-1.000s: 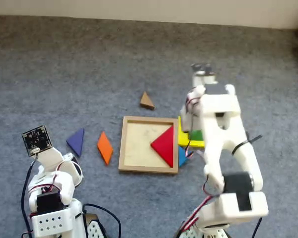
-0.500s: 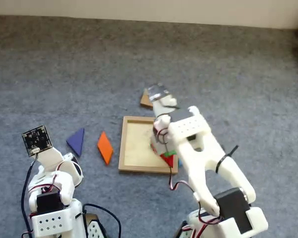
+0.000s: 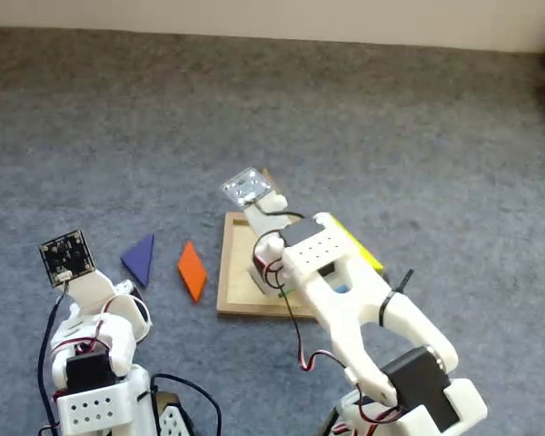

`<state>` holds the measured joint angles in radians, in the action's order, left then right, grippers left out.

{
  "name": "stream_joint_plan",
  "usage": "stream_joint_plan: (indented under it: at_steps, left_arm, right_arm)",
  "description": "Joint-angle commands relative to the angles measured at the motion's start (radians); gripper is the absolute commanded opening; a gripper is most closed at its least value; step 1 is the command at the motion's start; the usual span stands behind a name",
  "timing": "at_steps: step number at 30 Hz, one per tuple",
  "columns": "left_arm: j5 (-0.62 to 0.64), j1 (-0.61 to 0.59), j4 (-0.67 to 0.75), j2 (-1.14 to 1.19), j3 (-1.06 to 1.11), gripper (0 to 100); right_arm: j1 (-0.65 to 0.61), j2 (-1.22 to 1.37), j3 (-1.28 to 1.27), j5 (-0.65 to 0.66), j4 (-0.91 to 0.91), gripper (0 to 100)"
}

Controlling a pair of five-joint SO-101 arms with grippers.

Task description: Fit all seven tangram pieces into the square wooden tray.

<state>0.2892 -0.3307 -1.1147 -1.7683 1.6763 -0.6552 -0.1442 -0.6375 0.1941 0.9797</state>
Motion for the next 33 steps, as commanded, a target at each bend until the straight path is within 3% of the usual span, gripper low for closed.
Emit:
stream_joint_plan:
  at_steps: [1, 5, 11, 33]
  left_arm:
    - [0.008, -0.013, 0.008, -0.024, 0.021, 1]
    - [0.008, -0.013, 0.008, -0.024, 0.021, 1]
    - [0.008, -0.013, 0.008, -0.024, 0.021, 1]
    - [0.008, -0.013, 0.008, -0.024, 0.021, 1]
  right_arm:
    - [-0.025, -0.048, 0.007, 0.005, -0.021, 8.0]
    - [-0.039, -0.048, -0.018, 0.005, -0.022, 8.7]
    - [-0.051, -0.048, -0.028, 0.003, -0.021, 19.1]
    - [-0.097, -0.061, -0.016, 0.009, -0.013, 19.6]
